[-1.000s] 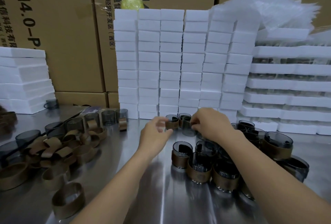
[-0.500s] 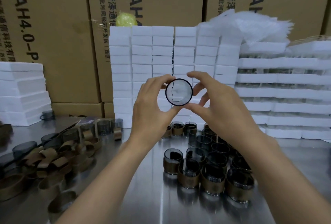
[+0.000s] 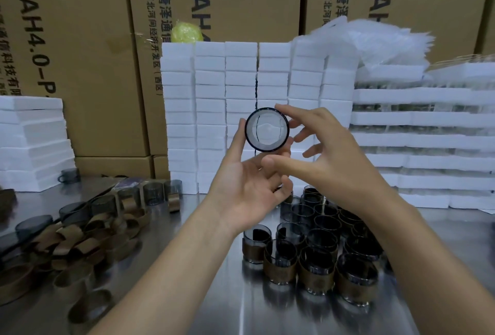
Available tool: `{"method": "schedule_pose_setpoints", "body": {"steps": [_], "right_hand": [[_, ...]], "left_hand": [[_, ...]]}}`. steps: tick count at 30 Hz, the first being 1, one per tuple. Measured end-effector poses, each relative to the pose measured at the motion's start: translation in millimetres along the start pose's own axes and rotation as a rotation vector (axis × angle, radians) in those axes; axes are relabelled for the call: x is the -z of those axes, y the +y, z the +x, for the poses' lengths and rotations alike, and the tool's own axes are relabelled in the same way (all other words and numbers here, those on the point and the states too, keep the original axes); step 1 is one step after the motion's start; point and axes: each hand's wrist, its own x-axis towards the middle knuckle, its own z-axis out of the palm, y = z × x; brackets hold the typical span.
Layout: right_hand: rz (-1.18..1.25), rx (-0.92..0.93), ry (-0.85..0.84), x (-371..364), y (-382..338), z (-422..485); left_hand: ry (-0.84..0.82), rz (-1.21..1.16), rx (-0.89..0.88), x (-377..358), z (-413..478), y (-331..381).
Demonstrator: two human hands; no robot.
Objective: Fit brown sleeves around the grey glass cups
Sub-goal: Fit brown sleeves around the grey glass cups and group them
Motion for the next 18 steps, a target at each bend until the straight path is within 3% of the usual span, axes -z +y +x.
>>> {"method": "schedule_pose_setpoints", "body": {"steps": [13, 18], "right_hand": [[0.235, -0.058, 0.273, -37, 4, 1], [0.081, -0.052, 0.219, -33, 7, -4]], "left_hand": [[-0.036, 0.023, 0.047, -9, 1, -15], [-0.030, 0.022, 0.037, -14, -3, -13]]}}
